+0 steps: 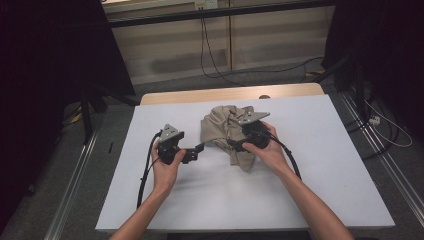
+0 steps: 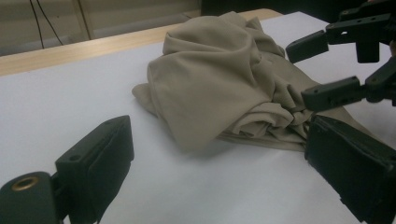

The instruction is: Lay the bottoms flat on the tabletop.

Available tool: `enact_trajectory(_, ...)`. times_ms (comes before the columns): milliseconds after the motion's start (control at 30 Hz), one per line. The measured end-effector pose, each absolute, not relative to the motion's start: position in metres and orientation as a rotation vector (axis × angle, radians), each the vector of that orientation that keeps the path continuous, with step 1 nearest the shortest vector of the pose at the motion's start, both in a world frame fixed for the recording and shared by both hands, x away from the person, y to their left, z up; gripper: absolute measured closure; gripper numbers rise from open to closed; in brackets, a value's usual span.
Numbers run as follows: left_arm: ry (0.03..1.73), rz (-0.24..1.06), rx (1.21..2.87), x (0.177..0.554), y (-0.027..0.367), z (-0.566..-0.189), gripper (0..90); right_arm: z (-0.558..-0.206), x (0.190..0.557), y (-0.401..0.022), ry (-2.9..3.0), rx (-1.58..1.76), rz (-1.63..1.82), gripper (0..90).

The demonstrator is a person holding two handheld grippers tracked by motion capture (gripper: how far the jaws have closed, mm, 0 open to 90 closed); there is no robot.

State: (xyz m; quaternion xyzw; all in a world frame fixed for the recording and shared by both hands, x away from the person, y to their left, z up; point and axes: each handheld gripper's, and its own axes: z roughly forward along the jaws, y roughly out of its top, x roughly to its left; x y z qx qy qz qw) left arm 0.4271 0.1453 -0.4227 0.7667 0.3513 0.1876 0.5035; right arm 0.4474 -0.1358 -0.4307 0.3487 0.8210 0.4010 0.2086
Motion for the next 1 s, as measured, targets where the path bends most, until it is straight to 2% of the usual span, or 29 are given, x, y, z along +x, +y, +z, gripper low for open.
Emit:
enact_trajectory(133,0.826,0.445,1.867,0.428,0.141,-0.425,8.0,-0.439,0.454,-0.127,2.308,0.963,1.106,15.7)
enact_trajectory(233,0.803,0.453,1.917,0.428,0.138,-0.429,7.4,-0.449,0.457,-0.123,2.325,0.948,1.036,21.5)
enact_trajectory(300,0.81,0.434,1.931,0.43,0.136,-0.433,7.3,-0.456,0.457,-0.121,2.312,0.942,0.955,37.2)
enact_trajectory(333,0.814,0.419,1.934,0.431,0.135,-0.435,7.3,-0.456,0.457,-0.121,2.312,0.942,0.955,37.2)
enact_trajectory(400,0.821,0.4,1.96,0.432,0.132,-0.439,6.4,-0.457,0.455,-0.123,2.28,0.933,0.914,55.9)
enact_trajectory(467,0.823,0.418,1.984,0.432,0.127,-0.444,6.4,-0.457,0.45,-0.125,2.271,0.915,0.89,68.9)
enact_trajectory(533,0.806,0.417,2.014,0.431,0.123,-0.447,6.7,-0.454,0.445,-0.131,2.3,0.941,0.937,75.6)
enact_trajectory(633,0.787,0.414,2.024,0.428,0.119,-0.447,9.2,-0.451,0.44,-0.135,2.326,0.942,0.978,76.6)
enact_trajectory(767,0.757,0.418,2.023,0.423,0.114,-0.444,19.5,-0.442,0.416,-0.138,2.393,0.916,1.065,77.4)
enact_trajectory(900,0.721,0.393,2.036,0.419,0.106,-0.441,24.9,-0.437,0.398,-0.139,2.411,0.881,1.13,77.4)
enact_trajectory(933,0.7,0.392,2.045,0.418,0.103,-0.44,32.8,-0.434,0.388,-0.14,2.391,0.866,1.13,77.2)
enact_trajectory(967,0.674,0.38,2.054,0.417,0.099,-0.439,36.5,-0.432,0.386,-0.143,2.363,0.881,1.132,77.0)
enact_trajectory(1000,0.659,0.372,2.061,0.417,0.093,-0.438,36.5,-0.432,0.386,-0.143,2.363,0.881,1.132,77.0)
